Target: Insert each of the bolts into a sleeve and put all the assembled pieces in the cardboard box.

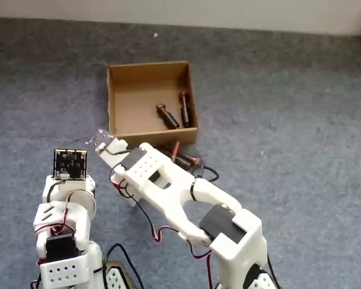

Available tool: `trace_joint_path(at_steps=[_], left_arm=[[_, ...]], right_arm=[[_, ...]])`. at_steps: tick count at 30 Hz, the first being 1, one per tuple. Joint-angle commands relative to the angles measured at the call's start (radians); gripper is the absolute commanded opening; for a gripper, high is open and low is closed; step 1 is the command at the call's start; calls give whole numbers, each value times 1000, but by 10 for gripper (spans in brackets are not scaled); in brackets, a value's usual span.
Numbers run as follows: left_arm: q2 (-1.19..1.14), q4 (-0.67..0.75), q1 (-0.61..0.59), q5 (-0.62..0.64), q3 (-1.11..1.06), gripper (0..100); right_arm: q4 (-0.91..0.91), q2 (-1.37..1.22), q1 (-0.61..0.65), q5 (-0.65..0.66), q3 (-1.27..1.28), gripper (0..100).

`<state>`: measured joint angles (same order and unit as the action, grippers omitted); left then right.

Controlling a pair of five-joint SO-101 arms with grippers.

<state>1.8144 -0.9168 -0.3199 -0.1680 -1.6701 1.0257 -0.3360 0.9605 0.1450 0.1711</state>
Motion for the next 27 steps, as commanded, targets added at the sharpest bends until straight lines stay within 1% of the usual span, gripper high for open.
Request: trace_joint_path(at_steps=[1, 3, 6, 13, 17, 22, 27], left_arm=[[7, 26, -7, -8, 38, 7], [7, 26, -7, -8, 38, 7], [7, 26, -7, -8, 36, 7], [7, 26, -5, -8, 35, 7], [7, 26, -2, -9, 31, 7], [7, 26, -2, -9, 30, 7], [7, 26, -1, -9, 28, 7]], right_arm=[[5, 2, -22, 8, -31, 4], [10, 18, -47, 37, -30, 6], [15, 79, -81, 43, -24, 5], [168, 305, -163, 41, -24, 5], [240, 430, -237, 40, -8, 5], [240, 611, -302, 44, 148, 5], [140, 806, -392, 44, 357, 5]])
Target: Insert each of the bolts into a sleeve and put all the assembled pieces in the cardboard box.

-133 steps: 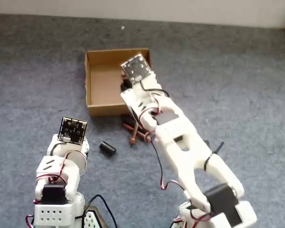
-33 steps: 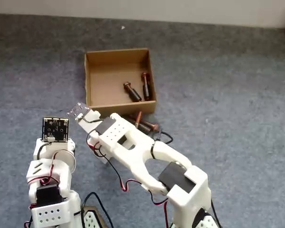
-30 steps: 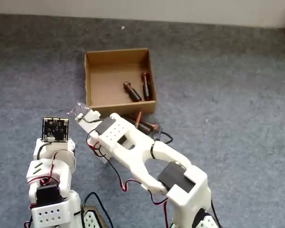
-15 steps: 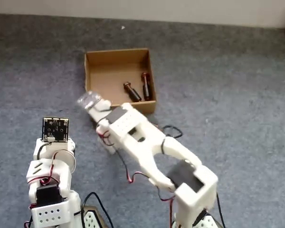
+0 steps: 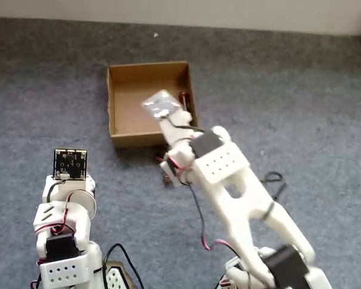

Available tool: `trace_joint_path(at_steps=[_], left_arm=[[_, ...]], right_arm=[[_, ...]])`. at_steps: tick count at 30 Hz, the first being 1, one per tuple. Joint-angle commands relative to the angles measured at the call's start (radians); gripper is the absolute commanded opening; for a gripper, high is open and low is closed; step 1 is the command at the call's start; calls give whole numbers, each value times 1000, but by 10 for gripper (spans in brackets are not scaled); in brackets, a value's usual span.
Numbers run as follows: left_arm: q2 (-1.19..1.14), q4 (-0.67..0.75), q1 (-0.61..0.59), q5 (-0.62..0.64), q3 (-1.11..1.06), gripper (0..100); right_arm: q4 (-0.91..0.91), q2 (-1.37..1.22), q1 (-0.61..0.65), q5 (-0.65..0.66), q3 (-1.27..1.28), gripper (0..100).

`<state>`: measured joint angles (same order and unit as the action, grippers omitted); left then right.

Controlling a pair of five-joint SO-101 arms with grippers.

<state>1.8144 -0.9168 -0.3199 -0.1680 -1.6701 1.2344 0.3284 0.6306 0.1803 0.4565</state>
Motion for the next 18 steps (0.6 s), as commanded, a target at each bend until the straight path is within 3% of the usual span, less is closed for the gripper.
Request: trace_joint_path(at_steps=[1, 7, 18], left_arm=[[7, 26, -1, -9, 28, 7], [7, 26, 10, -9, 33, 7], [4, 28, 193, -11, 125, 8]], right_arm=[[-97, 177, -93, 9, 114, 5], [-295, 300, -251, 3, 341, 5], [-498, 320, -453, -120, 463, 5]])
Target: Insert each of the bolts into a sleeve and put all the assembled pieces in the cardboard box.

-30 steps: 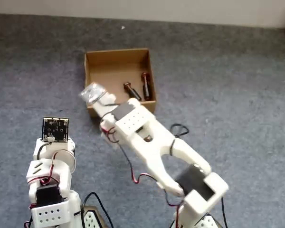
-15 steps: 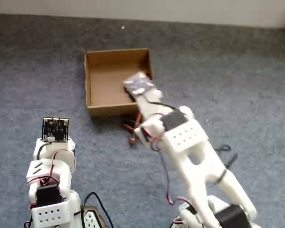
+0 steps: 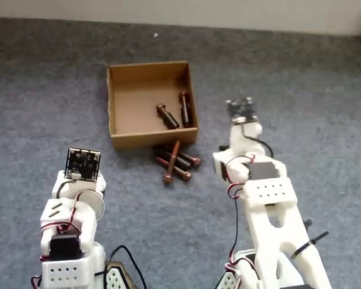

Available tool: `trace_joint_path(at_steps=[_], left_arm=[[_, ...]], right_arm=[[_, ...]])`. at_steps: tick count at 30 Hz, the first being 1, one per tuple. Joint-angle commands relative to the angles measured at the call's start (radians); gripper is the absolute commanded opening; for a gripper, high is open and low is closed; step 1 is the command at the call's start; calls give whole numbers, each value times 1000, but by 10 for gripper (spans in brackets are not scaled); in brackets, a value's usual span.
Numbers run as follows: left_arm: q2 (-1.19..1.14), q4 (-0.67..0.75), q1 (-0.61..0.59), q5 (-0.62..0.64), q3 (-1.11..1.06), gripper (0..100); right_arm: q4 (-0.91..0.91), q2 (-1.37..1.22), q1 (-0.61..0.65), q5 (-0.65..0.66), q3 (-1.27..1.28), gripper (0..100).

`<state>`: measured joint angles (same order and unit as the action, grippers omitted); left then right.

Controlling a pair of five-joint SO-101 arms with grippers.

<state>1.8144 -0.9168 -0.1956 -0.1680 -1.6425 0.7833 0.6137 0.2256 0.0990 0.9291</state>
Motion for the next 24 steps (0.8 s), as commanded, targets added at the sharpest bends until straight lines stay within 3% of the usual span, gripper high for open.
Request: trace_joint_path(at_steps=[1, 11, 24], left_arm=[[2, 28, 96, -11, 114, 8], [1, 26, 380, -9, 162, 97], [-1, 20, 526, -9, 239, 98]], right_arm=[[-53, 35, -65, -57, -10, 5], [-120, 35, -179, -133, 10, 5], [-185, 35, -217, -133, 47, 5]])
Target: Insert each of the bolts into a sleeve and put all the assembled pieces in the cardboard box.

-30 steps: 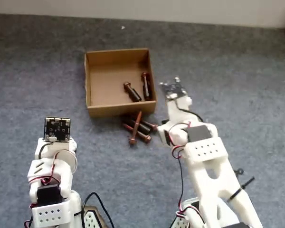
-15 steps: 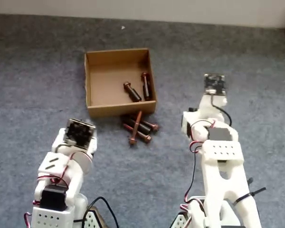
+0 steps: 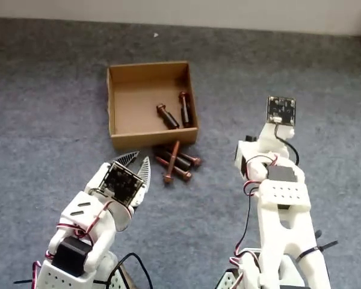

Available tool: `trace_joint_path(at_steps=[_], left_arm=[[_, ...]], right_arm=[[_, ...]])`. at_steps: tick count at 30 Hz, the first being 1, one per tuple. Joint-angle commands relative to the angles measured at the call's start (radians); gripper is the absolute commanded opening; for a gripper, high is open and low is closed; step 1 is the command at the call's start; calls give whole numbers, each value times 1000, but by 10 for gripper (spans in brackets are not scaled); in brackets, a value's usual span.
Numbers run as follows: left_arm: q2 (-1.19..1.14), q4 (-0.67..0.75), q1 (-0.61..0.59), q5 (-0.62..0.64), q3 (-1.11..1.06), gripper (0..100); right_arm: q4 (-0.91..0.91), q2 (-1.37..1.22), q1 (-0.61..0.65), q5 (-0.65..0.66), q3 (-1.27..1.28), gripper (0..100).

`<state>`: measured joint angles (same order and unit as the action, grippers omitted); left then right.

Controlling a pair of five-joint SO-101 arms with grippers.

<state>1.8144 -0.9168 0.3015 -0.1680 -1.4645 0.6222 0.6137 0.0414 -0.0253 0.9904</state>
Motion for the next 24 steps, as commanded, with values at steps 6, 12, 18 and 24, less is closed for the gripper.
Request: trace_joint_path(at_steps=[6, 12, 18, 24], left_arm=[[-2, 26, 50, -9, 67, 98], [-5, 21, 97, -9, 91, 98], [-254, 26, 99, -9, 246, 98], [-674, 60, 99, -9, 464, 98]], right_arm=[[-24, 35, -45, -11, -15, 5], [-24, 35, -45, -11, -15, 5], [-24, 35, -45, -11, -15, 5], [-24, 35, -45, -11, -15, 5]])
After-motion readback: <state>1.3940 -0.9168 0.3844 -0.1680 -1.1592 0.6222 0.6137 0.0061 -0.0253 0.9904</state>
